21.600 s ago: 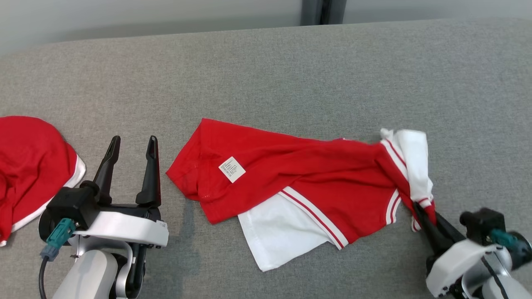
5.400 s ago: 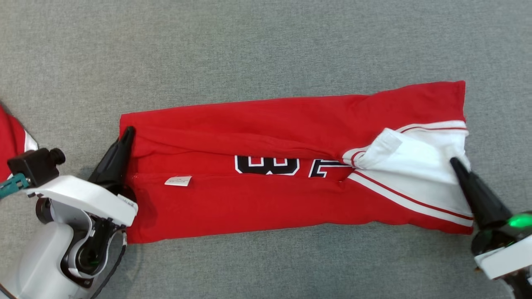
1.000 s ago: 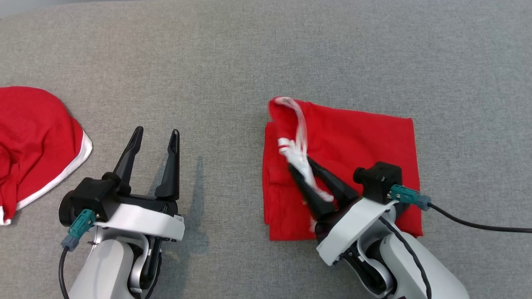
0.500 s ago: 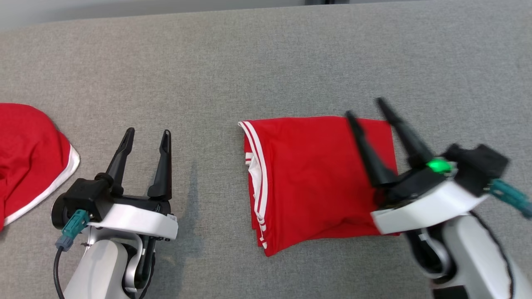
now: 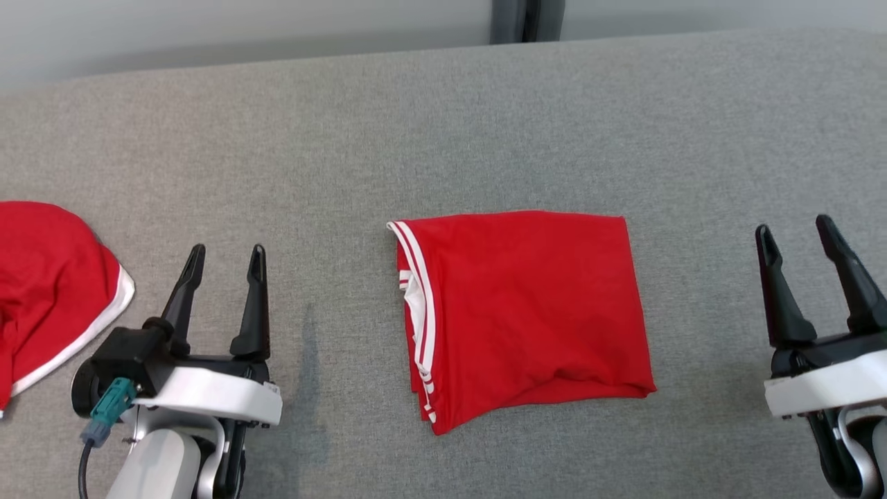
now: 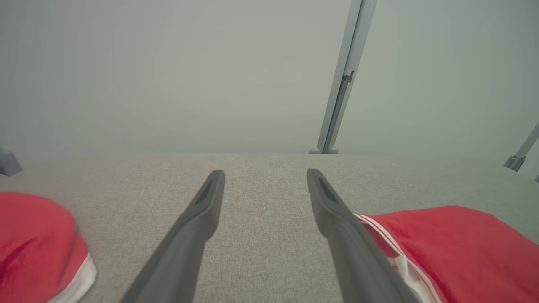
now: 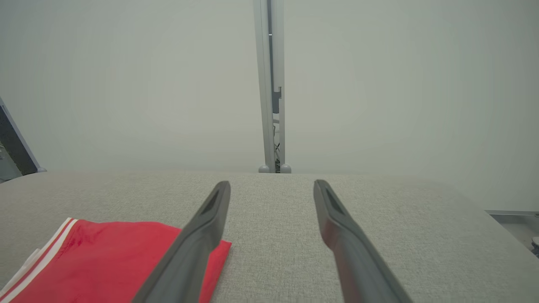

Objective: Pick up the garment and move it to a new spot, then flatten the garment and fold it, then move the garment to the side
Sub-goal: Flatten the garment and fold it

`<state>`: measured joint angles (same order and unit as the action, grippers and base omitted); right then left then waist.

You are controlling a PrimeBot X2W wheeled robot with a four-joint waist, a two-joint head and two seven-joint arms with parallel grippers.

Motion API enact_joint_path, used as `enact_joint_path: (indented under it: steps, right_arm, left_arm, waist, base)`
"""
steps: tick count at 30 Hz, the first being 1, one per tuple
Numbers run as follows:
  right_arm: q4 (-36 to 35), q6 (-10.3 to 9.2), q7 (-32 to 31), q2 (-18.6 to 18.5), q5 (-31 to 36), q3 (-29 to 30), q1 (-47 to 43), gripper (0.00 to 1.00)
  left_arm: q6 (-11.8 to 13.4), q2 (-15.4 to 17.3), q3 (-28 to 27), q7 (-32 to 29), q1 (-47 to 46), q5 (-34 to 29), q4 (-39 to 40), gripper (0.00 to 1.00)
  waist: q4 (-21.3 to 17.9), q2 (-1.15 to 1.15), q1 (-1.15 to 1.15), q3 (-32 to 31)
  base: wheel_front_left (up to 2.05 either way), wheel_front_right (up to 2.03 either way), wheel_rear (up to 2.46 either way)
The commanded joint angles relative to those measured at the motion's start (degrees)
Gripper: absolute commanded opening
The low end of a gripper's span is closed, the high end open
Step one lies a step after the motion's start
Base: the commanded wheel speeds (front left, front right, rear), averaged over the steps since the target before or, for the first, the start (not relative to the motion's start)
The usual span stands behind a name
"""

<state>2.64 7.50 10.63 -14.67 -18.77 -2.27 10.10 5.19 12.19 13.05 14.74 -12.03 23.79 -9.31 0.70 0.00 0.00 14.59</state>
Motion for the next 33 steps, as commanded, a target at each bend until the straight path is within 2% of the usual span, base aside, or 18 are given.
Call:
enact_joint_path:
  steps: [1,16,33]
  right_arm:
    - [0.2,-0.02,0.4,-0.3,0.0,0.3,-1.3,1.0]
    - [0.1,-0.02,-1.8,0.7,0.3,0.5,-8.5,1.0]
    - [-3.3,-0.02,-4.3,2.3,2.0,3.1,-14.1,1.0]
  left_arm:
    - [0.5,0.5,-0.4,0.1,1.1,0.4,0.4,1.0]
    - [1.3,3.1,0.2,-0.9,8.1,-0.1,1.8,1.0]
    - [3.7,5.2,0.6,-3.1,12.9,-0.9,6.2,1.0]
  waist:
    - [-0.3,0.0,0.0,-1.6]
    - [0.8,0.0,0.0,-10.3]
    - [1.0,0.0,0.0,-14.6]
  base:
    - [0.0,0.0,0.0]
    - [0.0,0.0,0.0]
    - [0.0,0.0,0.0]
